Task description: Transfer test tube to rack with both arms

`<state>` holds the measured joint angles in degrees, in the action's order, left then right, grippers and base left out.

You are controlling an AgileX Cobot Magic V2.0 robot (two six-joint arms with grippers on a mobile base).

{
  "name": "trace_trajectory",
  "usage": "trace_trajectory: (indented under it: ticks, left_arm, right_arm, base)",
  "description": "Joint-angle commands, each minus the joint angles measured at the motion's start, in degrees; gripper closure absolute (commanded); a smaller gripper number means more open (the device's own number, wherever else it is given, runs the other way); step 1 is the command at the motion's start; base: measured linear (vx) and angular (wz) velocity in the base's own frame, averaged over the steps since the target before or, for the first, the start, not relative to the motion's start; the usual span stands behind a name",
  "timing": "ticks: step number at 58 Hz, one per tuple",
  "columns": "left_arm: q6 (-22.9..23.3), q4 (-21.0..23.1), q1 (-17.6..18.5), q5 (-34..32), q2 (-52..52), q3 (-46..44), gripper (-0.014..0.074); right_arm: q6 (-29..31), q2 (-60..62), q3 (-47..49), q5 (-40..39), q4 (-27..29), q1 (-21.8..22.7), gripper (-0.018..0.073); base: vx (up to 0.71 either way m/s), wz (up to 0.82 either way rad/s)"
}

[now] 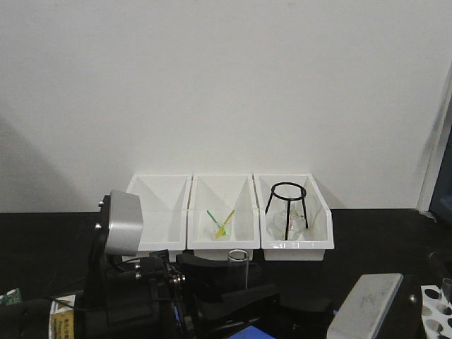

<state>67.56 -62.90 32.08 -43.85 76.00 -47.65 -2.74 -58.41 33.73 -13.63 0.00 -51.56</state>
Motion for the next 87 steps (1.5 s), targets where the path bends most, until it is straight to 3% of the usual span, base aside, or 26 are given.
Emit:
trace_trajectory:
  ticks: [1,19,26,42,55,63,81,87]
  left_arm:
    - [-0.1,3.6,1.1,-2.4,-1.5,-2.0,0.0596]
    - [-0.1,3.6,2.2,-2.8,-1.5,-2.0,0.0596]
    - [-0.1,3.6,2.2,-3.2,-1.5,-2.0,0.0596]
    - [-0.1,3.6,2.2,-3.7,-1.5,-2.0,0.0596]
    - [-0.1,3.6,2.2,-3.8,-1.5,-2.0,0.0584]
    - [-1.1,3.6,2.2,-3.8,-1.5,-2.0,0.0512]
    - [-1.2,3.8,2.2,-4.2,-1.6,-2.0,0.0209]
    - [-1.2,6.1,2.2,-5.0,-1.9,-2.0,0.016]
  right_arm:
    - [0.1,0.7,2.0,-5.5,0.0,0.0,0.014]
    - [0.1,0.7,2.0,-5.6,0.0,0.0,0.0177]
    - [0.1,0.7,2.0,-5.9,0.0,0.0,0.0264]
    - [0.1,0.7,2.0,-6.7,0.0,0.0,0.0577]
    - [0.1,0.7,2.0,-6.7,0.0,0.0,0.0574]
    - [0.1,0.7,2.0,-6.7,0.0,0.0,0.0573]
    - [0.3,0.7,2.0,-6.7,0.0,0.0,0.0571]
    - [0.3,0.7,2.0,-6.7,0.0,0.0,0.057]
  base:
    - [0.0,0.0]
    - [0.0,0.0]
    - [0.0,0.0]
    - [0.0,0.0]
    - [0.0,0.0]
    - [0.0,0.0]
    - [0.0,0.0]
    - [0.0,0.0]
